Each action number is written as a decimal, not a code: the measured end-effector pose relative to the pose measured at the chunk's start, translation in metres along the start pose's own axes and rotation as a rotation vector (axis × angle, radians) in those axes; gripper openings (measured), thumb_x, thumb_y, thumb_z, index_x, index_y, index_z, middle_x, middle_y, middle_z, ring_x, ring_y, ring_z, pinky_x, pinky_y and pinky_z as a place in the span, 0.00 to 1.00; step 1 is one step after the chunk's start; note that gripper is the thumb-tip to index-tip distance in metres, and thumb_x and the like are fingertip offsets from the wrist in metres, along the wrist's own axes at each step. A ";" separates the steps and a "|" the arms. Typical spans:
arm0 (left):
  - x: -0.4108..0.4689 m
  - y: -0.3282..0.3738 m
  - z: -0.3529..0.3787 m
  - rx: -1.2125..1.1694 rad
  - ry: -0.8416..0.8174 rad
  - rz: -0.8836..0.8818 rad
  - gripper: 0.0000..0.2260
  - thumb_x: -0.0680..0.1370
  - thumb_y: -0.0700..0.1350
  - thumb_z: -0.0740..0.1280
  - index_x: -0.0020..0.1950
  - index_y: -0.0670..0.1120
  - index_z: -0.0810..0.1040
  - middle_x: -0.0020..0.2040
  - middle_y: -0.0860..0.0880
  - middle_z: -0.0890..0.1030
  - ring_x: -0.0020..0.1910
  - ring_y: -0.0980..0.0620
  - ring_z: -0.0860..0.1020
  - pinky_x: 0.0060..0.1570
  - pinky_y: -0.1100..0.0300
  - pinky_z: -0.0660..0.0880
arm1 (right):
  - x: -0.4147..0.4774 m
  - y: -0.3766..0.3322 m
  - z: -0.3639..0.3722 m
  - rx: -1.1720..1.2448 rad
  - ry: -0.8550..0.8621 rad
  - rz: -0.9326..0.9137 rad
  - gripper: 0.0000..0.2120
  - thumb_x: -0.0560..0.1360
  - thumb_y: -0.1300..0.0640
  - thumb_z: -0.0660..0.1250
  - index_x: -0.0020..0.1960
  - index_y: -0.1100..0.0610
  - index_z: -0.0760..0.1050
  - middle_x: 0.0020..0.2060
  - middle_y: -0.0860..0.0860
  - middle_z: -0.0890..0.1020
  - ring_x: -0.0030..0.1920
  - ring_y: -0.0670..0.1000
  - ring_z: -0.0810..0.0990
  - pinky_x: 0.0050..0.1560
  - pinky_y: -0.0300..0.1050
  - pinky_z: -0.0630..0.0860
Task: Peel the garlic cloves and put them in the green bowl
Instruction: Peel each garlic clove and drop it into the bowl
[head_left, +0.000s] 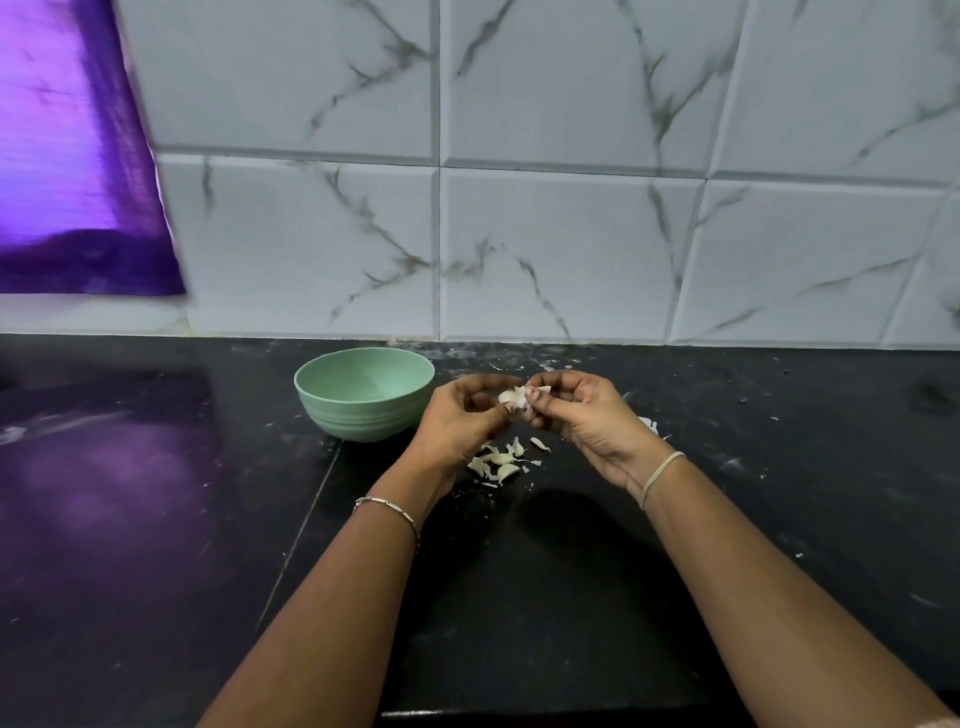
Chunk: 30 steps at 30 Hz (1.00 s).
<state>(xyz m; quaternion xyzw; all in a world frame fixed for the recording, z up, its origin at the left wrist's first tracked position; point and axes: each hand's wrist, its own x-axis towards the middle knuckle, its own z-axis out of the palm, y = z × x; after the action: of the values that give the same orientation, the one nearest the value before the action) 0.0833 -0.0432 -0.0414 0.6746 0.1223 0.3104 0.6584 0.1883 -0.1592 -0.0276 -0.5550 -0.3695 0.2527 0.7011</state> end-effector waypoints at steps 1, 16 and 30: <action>-0.001 0.000 0.001 -0.033 -0.032 -0.011 0.10 0.74 0.31 0.71 0.51 0.44 0.81 0.37 0.46 0.79 0.35 0.52 0.76 0.35 0.65 0.75 | 0.000 0.000 0.000 0.042 0.012 0.014 0.04 0.75 0.69 0.67 0.46 0.62 0.78 0.35 0.55 0.81 0.35 0.49 0.79 0.37 0.35 0.78; 0.006 -0.010 -0.003 0.220 0.004 0.007 0.15 0.70 0.31 0.75 0.55 0.40 0.79 0.41 0.44 0.77 0.39 0.46 0.79 0.46 0.53 0.79 | -0.001 0.001 0.007 0.189 0.075 0.148 0.05 0.81 0.66 0.59 0.48 0.62 0.73 0.38 0.56 0.83 0.35 0.48 0.83 0.40 0.39 0.81; 0.014 -0.016 -0.007 0.628 0.128 0.145 0.10 0.76 0.49 0.72 0.55 0.47 0.81 0.50 0.46 0.79 0.43 0.53 0.79 0.51 0.57 0.77 | 0.006 -0.016 -0.039 -0.426 0.285 0.010 0.06 0.79 0.62 0.65 0.44 0.54 0.75 0.37 0.52 0.81 0.36 0.49 0.78 0.42 0.45 0.77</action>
<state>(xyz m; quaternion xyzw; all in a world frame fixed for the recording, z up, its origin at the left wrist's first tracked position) 0.0945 -0.0280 -0.0534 0.8307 0.2049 0.3455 0.3854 0.2220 -0.1819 -0.0154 -0.7219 -0.3092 0.0919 0.6122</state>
